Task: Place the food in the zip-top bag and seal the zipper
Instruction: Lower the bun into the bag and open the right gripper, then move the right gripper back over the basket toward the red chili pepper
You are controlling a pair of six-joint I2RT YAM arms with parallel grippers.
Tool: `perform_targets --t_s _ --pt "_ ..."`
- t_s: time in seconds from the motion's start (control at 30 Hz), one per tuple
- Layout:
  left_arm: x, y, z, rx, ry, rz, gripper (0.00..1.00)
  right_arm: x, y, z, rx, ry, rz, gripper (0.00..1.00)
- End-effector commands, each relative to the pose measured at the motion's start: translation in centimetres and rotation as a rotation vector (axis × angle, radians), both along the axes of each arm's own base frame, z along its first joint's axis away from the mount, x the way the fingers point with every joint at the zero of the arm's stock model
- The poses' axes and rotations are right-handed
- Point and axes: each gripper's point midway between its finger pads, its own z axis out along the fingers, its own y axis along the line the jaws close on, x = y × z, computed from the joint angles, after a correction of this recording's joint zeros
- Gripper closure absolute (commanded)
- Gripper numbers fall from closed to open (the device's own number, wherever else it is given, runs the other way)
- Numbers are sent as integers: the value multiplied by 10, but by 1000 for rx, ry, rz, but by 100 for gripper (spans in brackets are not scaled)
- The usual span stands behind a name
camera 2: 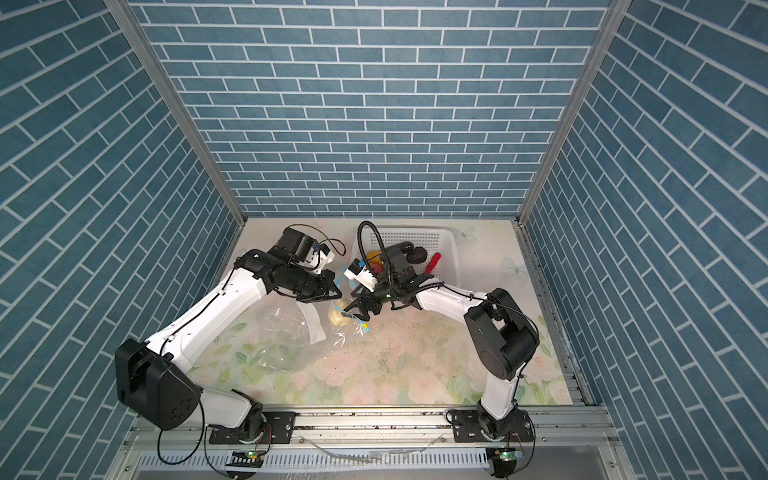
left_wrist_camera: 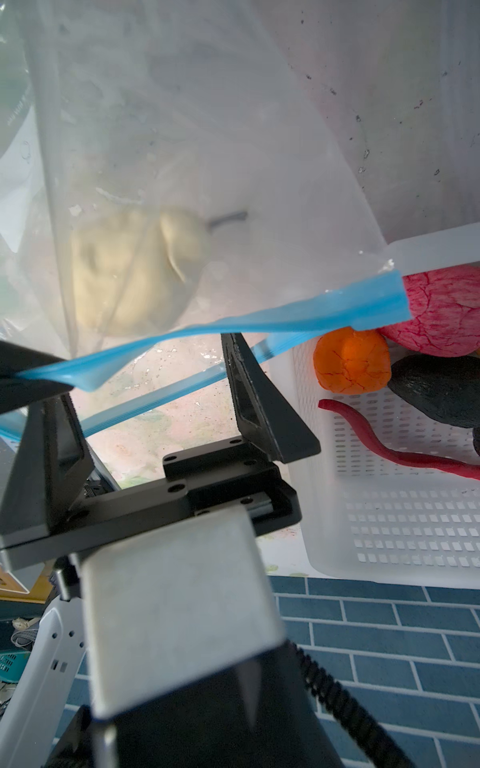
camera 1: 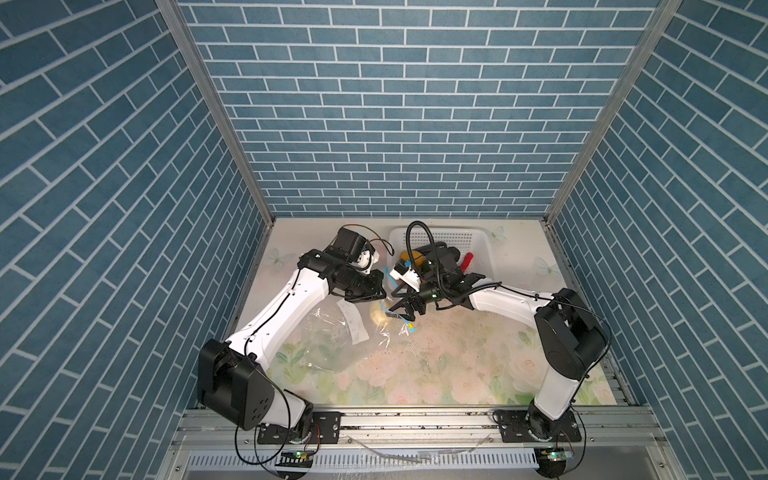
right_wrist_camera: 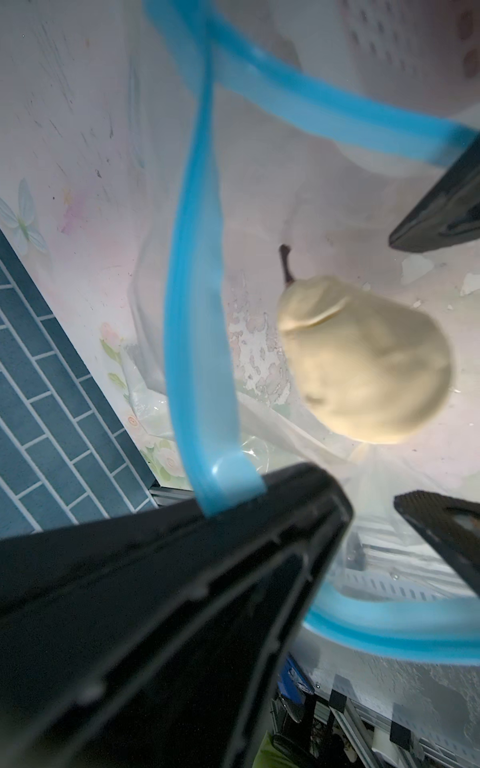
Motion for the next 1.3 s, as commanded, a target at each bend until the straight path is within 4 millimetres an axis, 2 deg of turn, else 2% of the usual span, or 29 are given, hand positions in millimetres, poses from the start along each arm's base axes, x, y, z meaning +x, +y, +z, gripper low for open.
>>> perform_targets --t_s 0.0,0.23,0.4,0.5,0.6,0.77,0.83,1.0,1.1,1.27 --pt "-1 -4 4 -14 -8 -9 100 -6 -3 -1 -8 -38 20 9" --pt "-1 -3 1 -6 -8 -9 100 -7 -8 6 -19 -64 11 10" --pt "-1 -3 -4 -6 -4 -7 100 -8 -26 15 -65 -123 -26 10" --pt "-1 -3 -7 -4 -1 -9 100 2 -41 26 -95 -139 -81 11" --pt "0 -3 -8 -6 2 -8 100 20 -59 33 -136 -144 -167 12" --pt "0 -5 -10 -12 8 -7 100 73 -93 37 -249 -89 -447 14" --pt "1 -6 -9 -14 8 -8 100 94 -109 33 -324 3 -584 15" --pt "2 -6 -9 -15 8 -11 100 124 -142 13 -512 212 -854 21" --pt "2 -7 -9 -20 8 -13 100 138 -162 4 -580 264 -1001 22" --pt "3 -9 -7 -28 6 -20 100 168 -210 -2 -657 260 -1286 24"
